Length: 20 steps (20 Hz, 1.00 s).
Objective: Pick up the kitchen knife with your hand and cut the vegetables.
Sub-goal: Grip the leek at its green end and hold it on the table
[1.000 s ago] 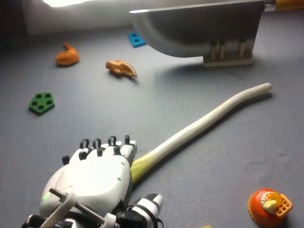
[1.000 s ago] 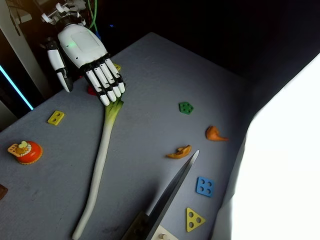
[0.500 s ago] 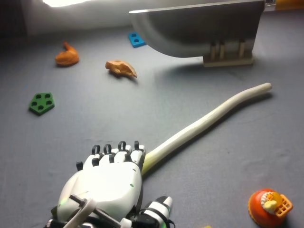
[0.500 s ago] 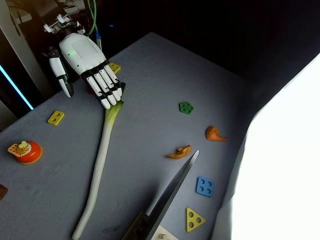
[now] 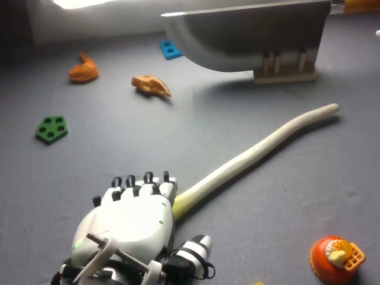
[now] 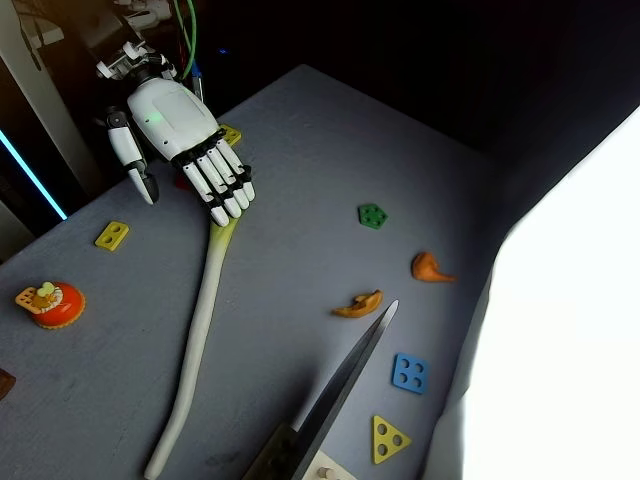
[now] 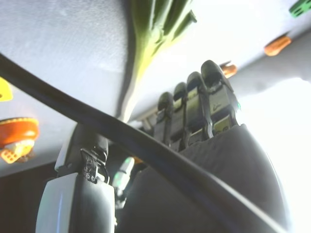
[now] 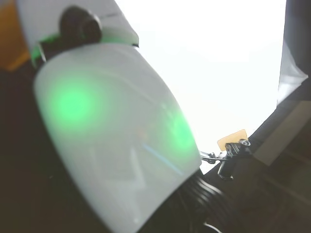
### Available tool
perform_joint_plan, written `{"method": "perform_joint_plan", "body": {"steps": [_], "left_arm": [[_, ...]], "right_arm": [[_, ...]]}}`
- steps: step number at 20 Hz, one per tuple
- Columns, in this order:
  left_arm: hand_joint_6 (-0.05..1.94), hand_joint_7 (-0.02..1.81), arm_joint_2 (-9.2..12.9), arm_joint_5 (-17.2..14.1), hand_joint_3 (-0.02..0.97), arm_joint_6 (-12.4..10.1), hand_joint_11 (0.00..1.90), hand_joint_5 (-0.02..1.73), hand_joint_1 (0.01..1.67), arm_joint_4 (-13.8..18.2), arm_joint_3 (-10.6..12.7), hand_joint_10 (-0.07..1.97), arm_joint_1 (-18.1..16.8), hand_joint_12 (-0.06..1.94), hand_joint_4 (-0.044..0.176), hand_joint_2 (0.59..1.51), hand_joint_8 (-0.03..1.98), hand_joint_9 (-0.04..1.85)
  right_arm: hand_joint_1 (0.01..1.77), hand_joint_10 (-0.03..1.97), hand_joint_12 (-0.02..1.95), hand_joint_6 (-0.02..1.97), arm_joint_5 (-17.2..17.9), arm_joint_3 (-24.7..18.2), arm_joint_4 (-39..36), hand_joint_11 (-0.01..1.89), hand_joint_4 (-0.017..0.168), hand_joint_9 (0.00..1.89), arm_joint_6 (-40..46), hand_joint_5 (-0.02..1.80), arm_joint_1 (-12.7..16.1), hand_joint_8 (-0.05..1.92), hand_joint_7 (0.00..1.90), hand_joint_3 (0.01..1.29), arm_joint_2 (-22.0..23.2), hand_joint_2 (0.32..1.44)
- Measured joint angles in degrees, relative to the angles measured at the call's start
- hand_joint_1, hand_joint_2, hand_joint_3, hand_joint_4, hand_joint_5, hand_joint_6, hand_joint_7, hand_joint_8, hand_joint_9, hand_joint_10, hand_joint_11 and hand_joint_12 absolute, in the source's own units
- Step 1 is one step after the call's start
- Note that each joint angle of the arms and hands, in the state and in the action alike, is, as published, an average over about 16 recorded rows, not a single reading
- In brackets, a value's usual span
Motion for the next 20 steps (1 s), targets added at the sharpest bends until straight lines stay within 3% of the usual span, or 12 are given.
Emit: {"method": "perform_joint_plan", "body": {"steps": [8, 20], "left_arm": [[0.01, 0.16, 0.0, 0.84, 0.0, -0.08, 0.02, 0.15, 0.4, 0.23, 0.56, 0.02, 0.39, 0.61, 0.004, 1.336, -0.01, 0.15], [0.01, 0.18, -0.11, 1.75, 0.0, -0.16, 0.02, 0.19, 0.39, 0.56, 1.0, 0.02, 1.08, 0.85, 0.002, 1.331, -0.01, 0.17]], "right_arm": [[1.2, 0.03, 0.0, 0.02, -0.7, 6.93, -3.03, 0.02, 0.0, 0.02, 3.44, 0.02, 0.74, 0.02, 0.01, 0.02, -5.91, 0.97], [1.22, 0.03, 0.0, 0.02, -1.11, 9.68, -3.14, 0.02, 0.003, 0.02, 3.11, 0.02, 0.95, 0.02, 0.01, 0.02, -9.24, 0.97]]}}
